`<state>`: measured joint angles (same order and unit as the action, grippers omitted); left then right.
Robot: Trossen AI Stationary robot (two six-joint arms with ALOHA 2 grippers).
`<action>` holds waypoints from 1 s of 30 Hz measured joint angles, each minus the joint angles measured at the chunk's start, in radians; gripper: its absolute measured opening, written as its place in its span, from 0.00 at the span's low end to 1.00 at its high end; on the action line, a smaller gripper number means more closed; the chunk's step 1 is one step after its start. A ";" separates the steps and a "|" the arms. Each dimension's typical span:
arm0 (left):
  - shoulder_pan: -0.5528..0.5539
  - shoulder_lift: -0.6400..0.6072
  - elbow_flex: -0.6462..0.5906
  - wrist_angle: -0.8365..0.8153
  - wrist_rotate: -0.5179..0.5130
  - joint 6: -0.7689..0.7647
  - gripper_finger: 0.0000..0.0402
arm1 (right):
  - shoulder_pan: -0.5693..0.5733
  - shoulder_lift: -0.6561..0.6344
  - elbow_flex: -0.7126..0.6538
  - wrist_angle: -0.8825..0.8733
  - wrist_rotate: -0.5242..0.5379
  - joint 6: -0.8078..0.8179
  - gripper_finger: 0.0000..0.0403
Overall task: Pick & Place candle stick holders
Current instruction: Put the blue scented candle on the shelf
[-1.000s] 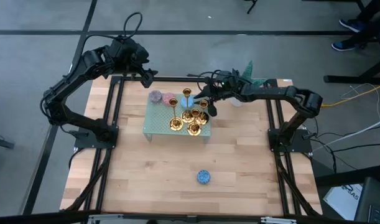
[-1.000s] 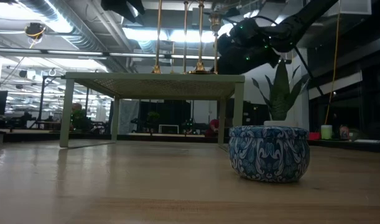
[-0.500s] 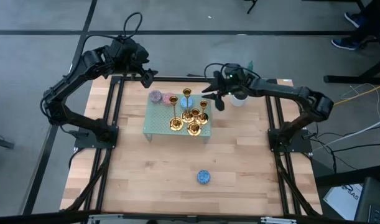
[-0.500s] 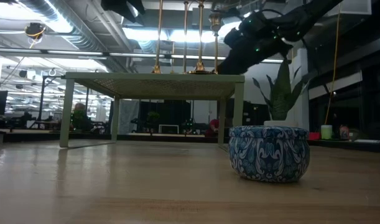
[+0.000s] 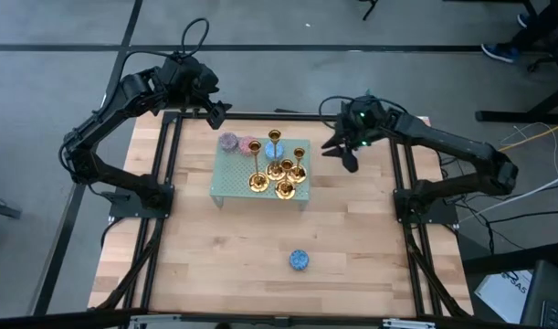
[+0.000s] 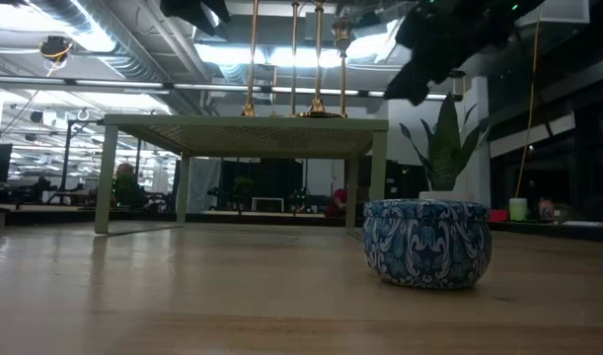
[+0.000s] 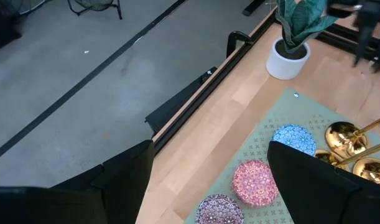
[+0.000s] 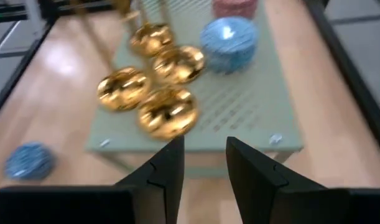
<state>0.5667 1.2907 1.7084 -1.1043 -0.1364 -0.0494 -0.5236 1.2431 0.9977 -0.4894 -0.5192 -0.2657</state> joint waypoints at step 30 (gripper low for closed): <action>-0.001 0.000 0.000 -0.043 0.033 0.078 0.78 | 0.943 -0.009 -0.001 0.087 0.506 0.788 0.30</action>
<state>0.5656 1.2911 1.7084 -1.1476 -0.1032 0.0284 0.4191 1.2341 0.9966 -0.4024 -0.0132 0.5225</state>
